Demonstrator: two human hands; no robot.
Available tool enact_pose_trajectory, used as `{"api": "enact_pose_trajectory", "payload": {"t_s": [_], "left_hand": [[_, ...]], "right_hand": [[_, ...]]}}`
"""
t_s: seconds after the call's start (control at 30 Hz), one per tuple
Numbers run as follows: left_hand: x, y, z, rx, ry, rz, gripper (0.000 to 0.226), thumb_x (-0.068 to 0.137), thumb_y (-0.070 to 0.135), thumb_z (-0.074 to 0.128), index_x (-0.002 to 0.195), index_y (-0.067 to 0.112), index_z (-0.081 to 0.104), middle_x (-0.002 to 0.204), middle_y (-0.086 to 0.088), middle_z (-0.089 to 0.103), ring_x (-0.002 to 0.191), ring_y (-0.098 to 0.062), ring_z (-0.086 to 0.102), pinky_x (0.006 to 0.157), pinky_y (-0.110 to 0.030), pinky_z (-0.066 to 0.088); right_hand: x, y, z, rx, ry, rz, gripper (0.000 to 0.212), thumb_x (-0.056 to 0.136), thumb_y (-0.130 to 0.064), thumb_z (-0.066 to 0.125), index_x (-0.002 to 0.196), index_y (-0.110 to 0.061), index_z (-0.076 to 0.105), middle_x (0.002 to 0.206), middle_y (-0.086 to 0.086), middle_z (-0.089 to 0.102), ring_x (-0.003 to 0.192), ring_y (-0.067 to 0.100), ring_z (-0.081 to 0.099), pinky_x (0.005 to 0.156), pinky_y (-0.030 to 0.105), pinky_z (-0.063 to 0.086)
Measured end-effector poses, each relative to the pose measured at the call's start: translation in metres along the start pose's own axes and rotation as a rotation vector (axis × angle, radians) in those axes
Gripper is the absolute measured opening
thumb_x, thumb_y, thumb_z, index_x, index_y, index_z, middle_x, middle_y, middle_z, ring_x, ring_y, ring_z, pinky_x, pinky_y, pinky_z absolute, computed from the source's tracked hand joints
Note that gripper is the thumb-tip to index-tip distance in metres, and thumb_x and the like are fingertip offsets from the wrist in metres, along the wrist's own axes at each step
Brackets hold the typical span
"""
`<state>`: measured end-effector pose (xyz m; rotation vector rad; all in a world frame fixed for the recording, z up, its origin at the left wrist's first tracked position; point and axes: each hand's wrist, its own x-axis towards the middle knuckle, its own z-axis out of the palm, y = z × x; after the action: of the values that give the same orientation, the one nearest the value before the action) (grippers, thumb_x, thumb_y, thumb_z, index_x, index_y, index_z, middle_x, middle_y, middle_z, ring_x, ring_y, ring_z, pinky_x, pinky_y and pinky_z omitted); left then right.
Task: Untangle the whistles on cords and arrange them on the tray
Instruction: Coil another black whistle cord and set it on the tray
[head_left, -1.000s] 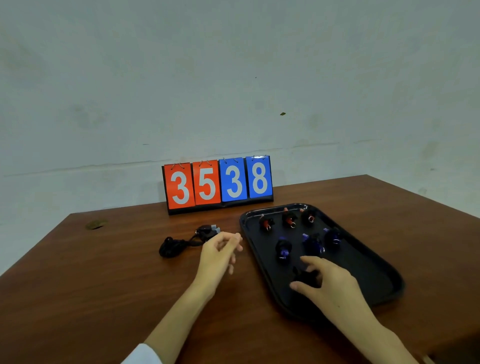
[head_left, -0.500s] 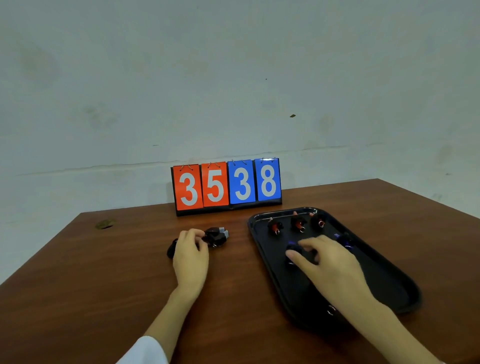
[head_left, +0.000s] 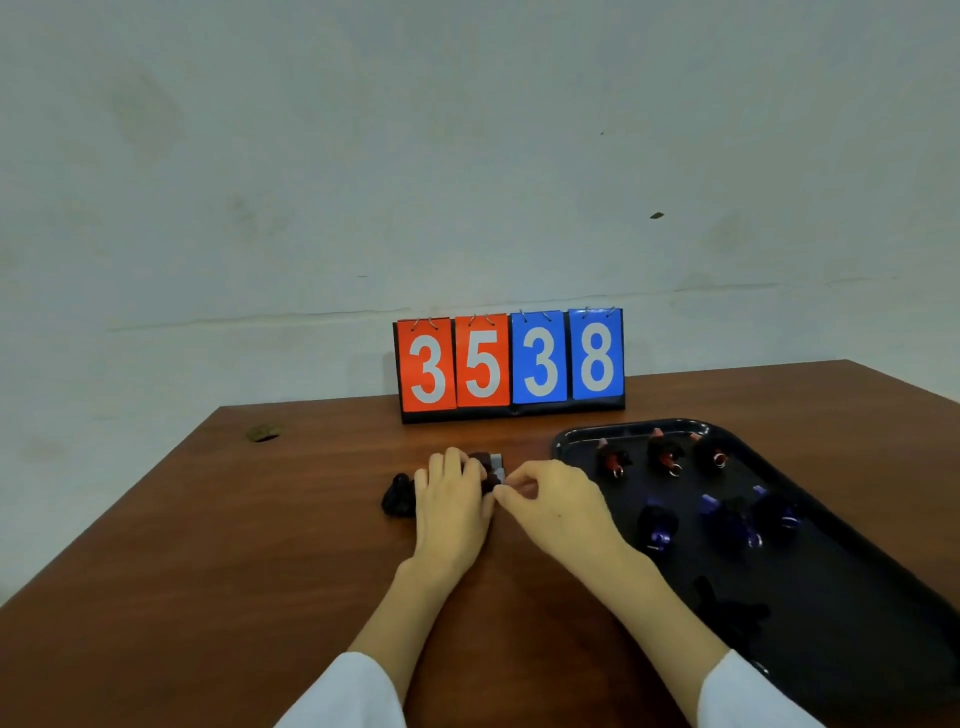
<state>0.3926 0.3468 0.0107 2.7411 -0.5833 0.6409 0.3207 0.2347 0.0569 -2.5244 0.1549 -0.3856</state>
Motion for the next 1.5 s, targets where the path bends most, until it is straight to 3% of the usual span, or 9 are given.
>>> {"api": "enact_pose_trajectory", "payload": {"t_s": [0.13, 0.3, 0.47, 0.67, 0.77, 0.87, 1.0, 1.27, 1.5], "left_hand": [[-0.007, 0.005, -0.003, -0.083, 0.021, 0.088, 0.024, 0.093, 0.029, 0.053, 0.115, 0.023, 0.057, 0.120, 0.006, 0.059, 0.121, -0.016, 0.041, 0.102, -0.031, 0.028], [-0.019, 0.032, -0.035, -0.600, 0.273, -0.188, 0.037, 0.086, 0.021, 0.065, 0.121, 0.026, 0.052, 0.109, 0.011, 0.058, 0.109, -0.006, 0.050, 0.092, -0.020, 0.038], [-0.031, 0.055, -0.063, -0.754, 0.241, -0.161, 0.055, 0.087, 0.016, 0.064, 0.134, 0.029, 0.039, 0.112, 0.015, 0.056, 0.099, -0.005, 0.058, 0.086, -0.021, 0.052], [-0.042, 0.062, -0.065, -0.616, 0.069, -0.006, 0.075, 0.089, 0.016, 0.061, 0.145, 0.039, 0.017, 0.118, 0.025, 0.047, 0.096, 0.004, 0.057, 0.080, -0.010, 0.047], [-0.044, 0.055, -0.060, -0.570, 0.004, -0.078, 0.056, 0.093, 0.016, 0.055, 0.138, 0.038, 0.030, 0.101, 0.023, 0.052, 0.074, 0.001, 0.059, 0.071, -0.012, 0.049], [-0.044, 0.046, -0.056, -0.693, -0.091, -0.200, 0.018, 0.094, 0.014, 0.050, 0.102, 0.027, 0.059, 0.091, 0.011, 0.064, 0.071, -0.003, 0.064, 0.067, -0.016, 0.053], [-0.035, 0.036, -0.053, -0.721, -0.199, -0.330, 0.017, 0.094, 0.017, 0.050, 0.086, 0.025, 0.062, 0.090, 0.009, 0.067, 0.085, -0.004, 0.062, 0.072, -0.018, 0.047], [-0.031, 0.032, -0.053, -0.824, -0.221, -0.441, 0.030, 0.095, 0.004, 0.040, 0.085, 0.018, 0.065, 0.103, 0.004, 0.065, 0.102, -0.008, 0.054, 0.088, -0.026, 0.038], [-0.042, 0.019, -0.055, -0.437, -0.190, -0.355, 0.045, 0.087, -0.006, 0.040, 0.074, 0.029, 0.065, 0.129, 0.000, 0.057, 0.129, -0.023, 0.041, 0.108, -0.038, 0.030]], "right_hand": [[0.000, 0.004, -0.005, 0.080, -0.018, 0.066, 0.032, 0.091, -0.041, 0.052, 0.115, -0.022, 0.062, 0.108, -0.003, 0.067, 0.088, 0.006, 0.059, 0.073, 0.018, 0.043], [0.001, 0.003, -0.005, 0.380, 0.018, 0.186, 0.059, 0.086, -0.053, 0.052, 0.129, -0.013, 0.049, 0.109, 0.003, 0.066, 0.088, 0.014, 0.066, 0.080, 0.029, 0.055], [-0.005, -0.008, -0.020, 0.766, 0.098, 0.167, 0.018, 0.087, -0.030, 0.061, 0.092, -0.015, 0.070, 0.085, 0.001, 0.069, 0.087, 0.017, 0.065, 0.083, 0.033, 0.054], [-0.004, -0.018, -0.045, 1.038, 0.223, 0.237, 0.014, 0.093, -0.027, 0.051, 0.097, -0.015, 0.058, 0.090, 0.005, 0.068, 0.090, 0.018, 0.066, 0.089, 0.039, 0.052], [-0.002, -0.029, -0.070, 1.072, 0.289, 0.158, 0.015, 0.097, -0.030, 0.043, 0.103, -0.017, 0.048, 0.080, 0.004, 0.069, 0.080, 0.018, 0.068, 0.085, 0.036, 0.053], [-0.004, -0.045, -0.103, 1.121, 0.319, 0.066, 0.017, 0.099, -0.029, 0.038, 0.106, -0.014, 0.043, 0.073, 0.006, 0.060, 0.054, 0.014, 0.062, 0.060, 0.030, 0.057], [-0.002, -0.058, -0.139, 1.060, 0.366, -0.007, 0.019, 0.100, -0.031, 0.034, 0.100, -0.013, 0.041, 0.065, 0.002, 0.049, 0.032, 0.001, 0.034, 0.034, 0.016, 0.032], [-0.003, -0.063, -0.173, 1.104, 0.374, -0.085, 0.022, 0.099, -0.035, 0.036, 0.086, -0.019, 0.043, 0.055, -0.003, 0.042, 0.036, 0.004, 0.027, 0.034, 0.017, 0.023], [0.000, -0.058, -0.212, 1.215, 0.474, -0.088, 0.023, 0.099, -0.033, 0.038, 0.086, -0.015, 0.043, 0.055, -0.002, 0.041, 0.035, 0.006, 0.023, 0.034, 0.019, 0.019]]}}
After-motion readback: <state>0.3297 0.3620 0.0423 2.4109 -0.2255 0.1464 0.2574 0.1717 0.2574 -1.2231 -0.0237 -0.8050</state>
